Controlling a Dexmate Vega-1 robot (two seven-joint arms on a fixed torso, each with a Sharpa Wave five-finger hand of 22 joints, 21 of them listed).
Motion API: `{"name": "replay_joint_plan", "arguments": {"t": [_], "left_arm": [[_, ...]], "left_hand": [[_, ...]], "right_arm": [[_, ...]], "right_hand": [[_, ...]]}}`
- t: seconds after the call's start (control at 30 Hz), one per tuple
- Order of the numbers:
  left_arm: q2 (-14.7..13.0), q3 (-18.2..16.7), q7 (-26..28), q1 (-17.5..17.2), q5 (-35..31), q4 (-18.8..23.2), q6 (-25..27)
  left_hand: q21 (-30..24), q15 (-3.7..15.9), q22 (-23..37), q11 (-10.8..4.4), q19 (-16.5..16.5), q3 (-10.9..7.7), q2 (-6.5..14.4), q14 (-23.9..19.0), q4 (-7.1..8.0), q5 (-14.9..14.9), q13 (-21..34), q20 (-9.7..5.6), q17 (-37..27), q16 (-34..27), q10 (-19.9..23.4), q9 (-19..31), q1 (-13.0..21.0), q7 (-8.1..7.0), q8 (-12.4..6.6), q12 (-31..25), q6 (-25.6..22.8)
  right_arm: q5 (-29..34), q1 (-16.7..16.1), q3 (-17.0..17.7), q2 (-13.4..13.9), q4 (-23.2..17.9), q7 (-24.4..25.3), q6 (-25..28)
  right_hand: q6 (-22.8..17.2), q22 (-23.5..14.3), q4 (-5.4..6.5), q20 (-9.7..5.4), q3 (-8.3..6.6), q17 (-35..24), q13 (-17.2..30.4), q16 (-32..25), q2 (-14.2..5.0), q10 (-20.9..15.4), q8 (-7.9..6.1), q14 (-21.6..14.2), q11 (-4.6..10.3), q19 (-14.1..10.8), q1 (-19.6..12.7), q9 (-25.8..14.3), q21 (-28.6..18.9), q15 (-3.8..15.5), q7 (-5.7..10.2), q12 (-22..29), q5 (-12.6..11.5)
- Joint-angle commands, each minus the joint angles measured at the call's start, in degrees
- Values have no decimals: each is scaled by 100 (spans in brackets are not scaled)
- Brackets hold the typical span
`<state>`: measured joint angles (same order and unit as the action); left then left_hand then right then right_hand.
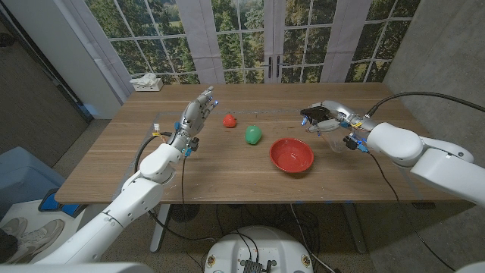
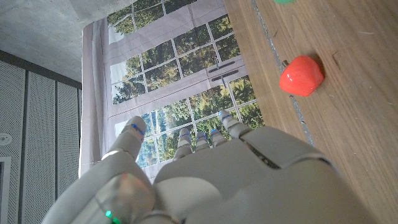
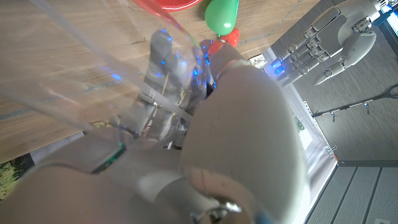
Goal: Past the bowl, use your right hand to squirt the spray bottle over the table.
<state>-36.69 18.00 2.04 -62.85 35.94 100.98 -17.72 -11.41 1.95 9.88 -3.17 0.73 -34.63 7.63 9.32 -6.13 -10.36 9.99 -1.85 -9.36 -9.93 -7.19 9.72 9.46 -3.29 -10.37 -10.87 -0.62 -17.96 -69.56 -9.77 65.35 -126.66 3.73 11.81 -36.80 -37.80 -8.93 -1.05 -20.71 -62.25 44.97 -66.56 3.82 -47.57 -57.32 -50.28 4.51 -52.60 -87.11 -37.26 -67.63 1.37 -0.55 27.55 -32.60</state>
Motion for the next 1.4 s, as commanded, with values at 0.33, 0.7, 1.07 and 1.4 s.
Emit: {"name": "replay_joint_plan", "arguments": {"t": [0.33, 0.7, 1.07, 1.4], "left_arm": [[28, 43, 51, 29, -43, 32, 53], [32, 48, 106, -2, -80, 79, 56], [47, 50, 59, -11, -28, 69, 32], [41, 37, 59, -21, -31, 54, 15]], "left_hand": [[34, 261, 8, -16, -26, 8, -9, 56, -83, 8, 10, -174, -18, -7, -51, 19, 71, -51, 5, -7, 15], [34, 258, 8, -20, -26, 19, -6, 55, -113, 9, 10, -171, -18, -9, -54, 19, 77, -49, 4, -7, 11], [37, 259, 8, -20, -34, 28, -6, 66, -139, 11, 11, -179, -19, -6, -58, 19, 83, -54, 7, -6, 22], [38, 261, 7, -17, -36, 35, -11, 69, -159, 12, 11, -179, -19, -6, -67, 19, 89, -52, 9, -3, 28]], "right_arm": [[17, -78, 118, -53, 86, -65, -115], [-5, -63, 137, 23, 60, -182, -10], [78, 334, -151, 289, -188, -503, 552], [135, 818, -532, 420, -319, -802, 1022]], "right_hand": [[-171, 59, -30, -1177, 6, -1009, 362, -2520, -157, 31, 983, -384, -3, -541, -113, 869, -160, 1066, 156, 227, 45], [-881, 91, -10, -1180, 73, -1016, 533, -2555, -144, 35, 1228, -404, -18, -505, -59, 1228, -252, 1063, -10, 338, 78], [-988, 117, -23, -1181, 136, -1007, 513, -2517, -124, 51, 1150, -401, -24, -479, -80, 991, -272, 1055, -20, 320, 119], [-1511, 133, -38, -1184, 170, -1003, 462, -2508, -141, -139, 643, -359, -135, -453, -161, 460, -296, 1059, -128, 293, 121]]}}
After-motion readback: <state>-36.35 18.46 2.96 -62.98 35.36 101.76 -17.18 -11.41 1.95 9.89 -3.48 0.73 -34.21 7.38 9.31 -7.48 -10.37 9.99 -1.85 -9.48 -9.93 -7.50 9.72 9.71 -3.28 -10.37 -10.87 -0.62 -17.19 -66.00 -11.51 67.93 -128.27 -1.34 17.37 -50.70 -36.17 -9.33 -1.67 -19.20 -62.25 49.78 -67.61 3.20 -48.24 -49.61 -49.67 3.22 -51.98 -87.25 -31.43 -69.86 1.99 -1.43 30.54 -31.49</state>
